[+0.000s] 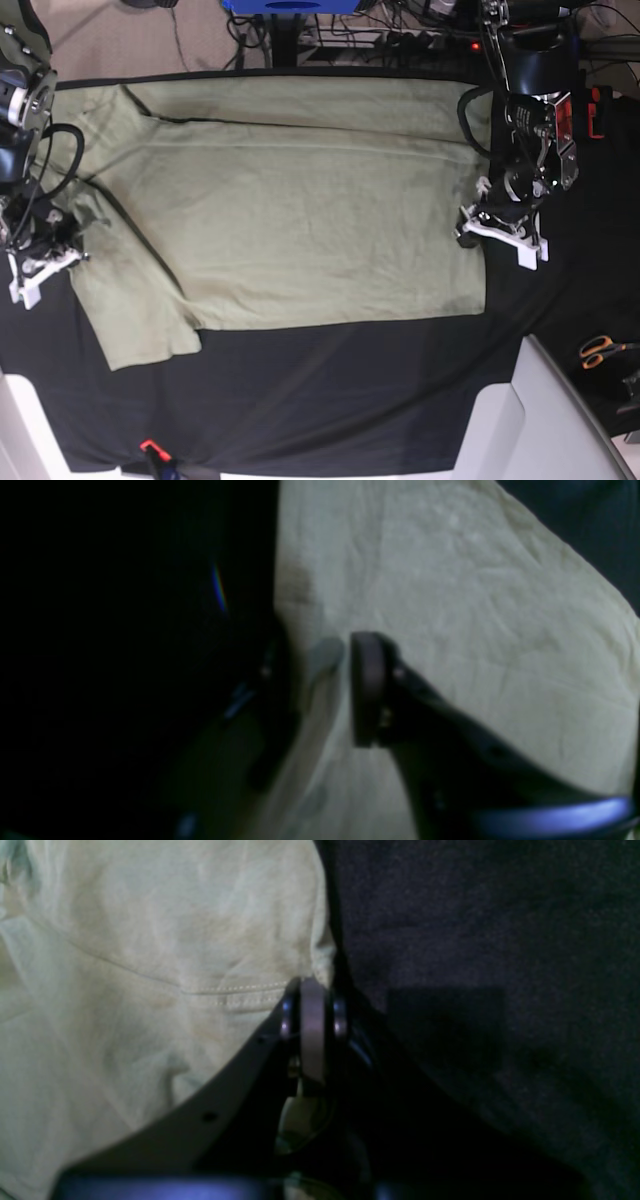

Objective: Fold the T-shirt properly
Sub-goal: 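Grasp the shirt's side edges with both grippers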

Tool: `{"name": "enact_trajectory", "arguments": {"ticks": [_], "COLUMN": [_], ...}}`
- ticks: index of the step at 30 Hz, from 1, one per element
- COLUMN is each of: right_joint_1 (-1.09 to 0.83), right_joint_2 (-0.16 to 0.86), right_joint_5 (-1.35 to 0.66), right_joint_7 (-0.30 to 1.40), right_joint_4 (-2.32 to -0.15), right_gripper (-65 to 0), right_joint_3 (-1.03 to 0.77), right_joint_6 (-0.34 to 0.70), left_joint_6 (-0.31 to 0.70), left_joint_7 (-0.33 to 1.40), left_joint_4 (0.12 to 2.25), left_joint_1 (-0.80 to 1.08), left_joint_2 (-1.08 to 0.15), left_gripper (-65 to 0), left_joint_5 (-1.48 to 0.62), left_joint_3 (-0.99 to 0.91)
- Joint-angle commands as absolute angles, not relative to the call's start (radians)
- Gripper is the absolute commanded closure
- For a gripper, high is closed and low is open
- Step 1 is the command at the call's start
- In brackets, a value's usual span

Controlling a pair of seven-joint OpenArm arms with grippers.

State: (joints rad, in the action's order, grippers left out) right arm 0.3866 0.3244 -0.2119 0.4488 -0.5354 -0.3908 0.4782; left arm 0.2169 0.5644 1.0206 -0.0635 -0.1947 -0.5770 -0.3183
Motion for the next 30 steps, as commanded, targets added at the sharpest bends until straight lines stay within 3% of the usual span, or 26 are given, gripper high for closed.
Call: {"name": "enact_trajectory", "arguments": {"ticks": [1, 3, 12, 17, 30], "right_joint_1": [0.4, 0.4, 0.386, 0.381, 0.381], "right_joint_2": [0.335, 0.335, 0.335, 0.334, 0.334], "right_joint_5": [-0.208, -0.208, -0.208, -0.208, -0.208], "right_joint_7": [0.464, 0.464, 0.464, 0.463, 0.463], "right_joint_4": [-0.545, -0.545, -0.545, -0.545, -0.545], "right_gripper": [0.0, 0.0, 0.0, 0.0, 0.0], "right_joint_3": [-0.392, -0.392, -0.392, -0.392, -0.392], "right_joint_6": [0.478, 0.478, 0.478, 0.478, 0.478], "left_joint_6": [0.216, 0.216, 0.213, 0.122, 0.119], "left_joint_7": [0.595, 0.595, 0.644, 0.679, 0.763], "left_joint_4": [1.023, 1.023, 1.139, 1.282, 1.457], "left_joint_1": [-0.064, -0.064, -0.031, 0.038, 0.133], "left_joint_2": [-0.205, -0.206, -0.236, -0.236, -0.236], "left_gripper": [-8.7, 0.0, 0.0, 0.0, 0.0], "left_joint_5": [-0.568, -0.568, -0.568, -0.568, -0.57], "left_joint_3": [-0.318, -0.318, -0.32, -0.32, -0.32]}}
